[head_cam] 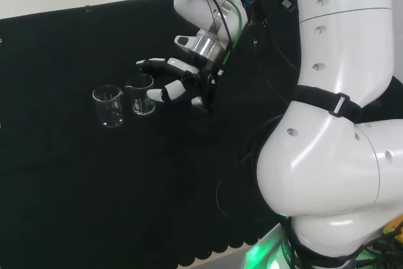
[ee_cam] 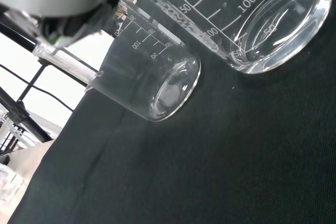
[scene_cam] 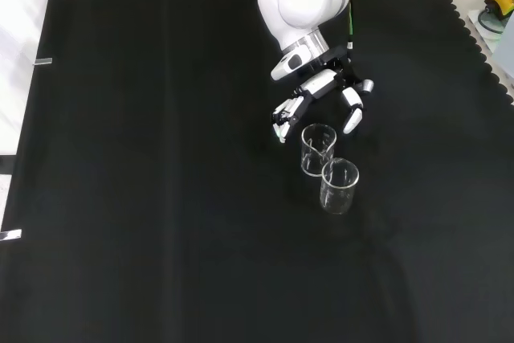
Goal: Pick up the beaker on the right.
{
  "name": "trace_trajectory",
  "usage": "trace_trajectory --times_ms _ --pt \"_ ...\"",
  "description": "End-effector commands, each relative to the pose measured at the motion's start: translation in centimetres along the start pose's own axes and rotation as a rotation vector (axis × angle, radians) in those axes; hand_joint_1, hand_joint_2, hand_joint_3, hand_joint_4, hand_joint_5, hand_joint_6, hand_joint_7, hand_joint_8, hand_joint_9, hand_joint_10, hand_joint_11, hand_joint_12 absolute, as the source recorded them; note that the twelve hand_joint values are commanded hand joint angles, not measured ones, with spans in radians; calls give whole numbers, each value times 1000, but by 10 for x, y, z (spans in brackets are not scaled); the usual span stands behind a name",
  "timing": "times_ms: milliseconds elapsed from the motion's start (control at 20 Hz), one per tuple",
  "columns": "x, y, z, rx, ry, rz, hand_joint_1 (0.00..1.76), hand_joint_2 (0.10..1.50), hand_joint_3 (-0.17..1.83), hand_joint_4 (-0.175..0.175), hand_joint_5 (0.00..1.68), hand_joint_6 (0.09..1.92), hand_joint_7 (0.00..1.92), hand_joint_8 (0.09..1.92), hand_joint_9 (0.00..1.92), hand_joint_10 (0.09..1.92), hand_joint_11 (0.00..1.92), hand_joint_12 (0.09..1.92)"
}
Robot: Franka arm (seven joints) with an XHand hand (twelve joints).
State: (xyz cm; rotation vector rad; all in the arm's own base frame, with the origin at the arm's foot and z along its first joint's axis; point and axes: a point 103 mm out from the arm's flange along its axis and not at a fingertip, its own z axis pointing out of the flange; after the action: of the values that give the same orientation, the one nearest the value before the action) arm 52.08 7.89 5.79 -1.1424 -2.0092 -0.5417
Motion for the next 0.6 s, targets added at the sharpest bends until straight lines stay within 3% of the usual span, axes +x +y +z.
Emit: trace_trajectory --times_ms 50,450,600 --pt "1 0 3 -3 -3 4 834 317 1038 -10 351 87 269 548 341 580 0 1190" --pt "2 2 7 -38 26 17 868 327 1025 -22 496 87 386 581 419 579 0 1249" --pt "1 1 7 -44 33 16 875 328 1026 -26 439 87 397 585 427 576 0 1253"
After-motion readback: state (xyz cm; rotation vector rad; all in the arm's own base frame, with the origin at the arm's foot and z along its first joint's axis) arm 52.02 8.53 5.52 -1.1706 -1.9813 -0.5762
